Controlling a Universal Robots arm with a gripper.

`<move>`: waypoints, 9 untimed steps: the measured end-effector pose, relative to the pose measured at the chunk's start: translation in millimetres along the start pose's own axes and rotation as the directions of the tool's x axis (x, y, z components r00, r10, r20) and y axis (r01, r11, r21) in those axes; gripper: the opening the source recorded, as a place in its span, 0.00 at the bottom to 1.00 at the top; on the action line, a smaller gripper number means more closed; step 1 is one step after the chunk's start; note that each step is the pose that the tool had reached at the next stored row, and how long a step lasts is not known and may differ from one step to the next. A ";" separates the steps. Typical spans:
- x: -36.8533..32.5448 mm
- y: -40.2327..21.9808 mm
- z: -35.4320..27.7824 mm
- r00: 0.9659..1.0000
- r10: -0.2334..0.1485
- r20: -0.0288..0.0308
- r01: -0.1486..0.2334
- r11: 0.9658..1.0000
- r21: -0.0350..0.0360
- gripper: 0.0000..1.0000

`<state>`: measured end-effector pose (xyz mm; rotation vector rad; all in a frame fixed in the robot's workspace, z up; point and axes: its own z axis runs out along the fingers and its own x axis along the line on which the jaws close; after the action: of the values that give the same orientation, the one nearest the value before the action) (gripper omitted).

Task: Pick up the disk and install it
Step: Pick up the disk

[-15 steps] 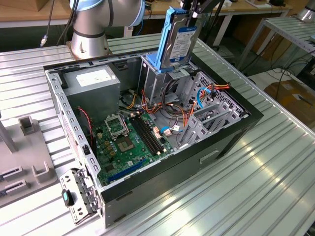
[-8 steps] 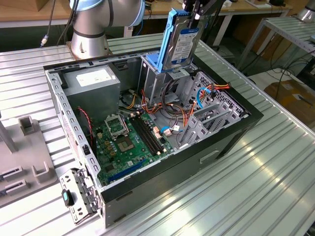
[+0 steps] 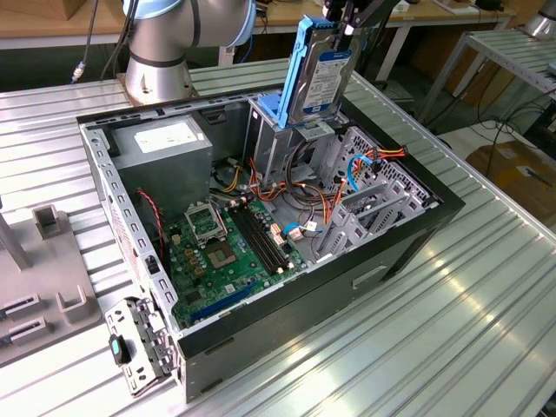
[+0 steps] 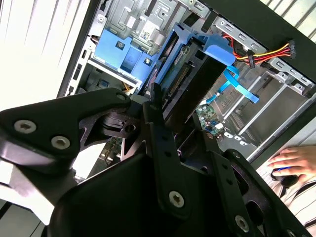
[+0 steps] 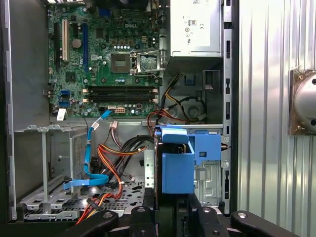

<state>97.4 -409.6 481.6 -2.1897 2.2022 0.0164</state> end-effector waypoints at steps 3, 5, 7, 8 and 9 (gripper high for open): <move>0.0 0.0 0.0 1.000 0.000 0.000 0.000 1.000 0.000 0.35; 0.1 0.0 0.0 1.000 0.000 0.000 0.000 1.000 0.000 0.35; 0.1 0.0 -1.4 1.000 0.000 0.000 0.000 1.000 0.000 0.35; 0.0 0.0 -2.3 1.000 0.000 0.000 0.000 1.000 0.000 0.35; 0.0 -0.1 -3.6 1.000 0.000 0.000 0.000 1.000 0.000 0.35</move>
<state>97.4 -409.7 485.2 -2.1897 2.2023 0.0163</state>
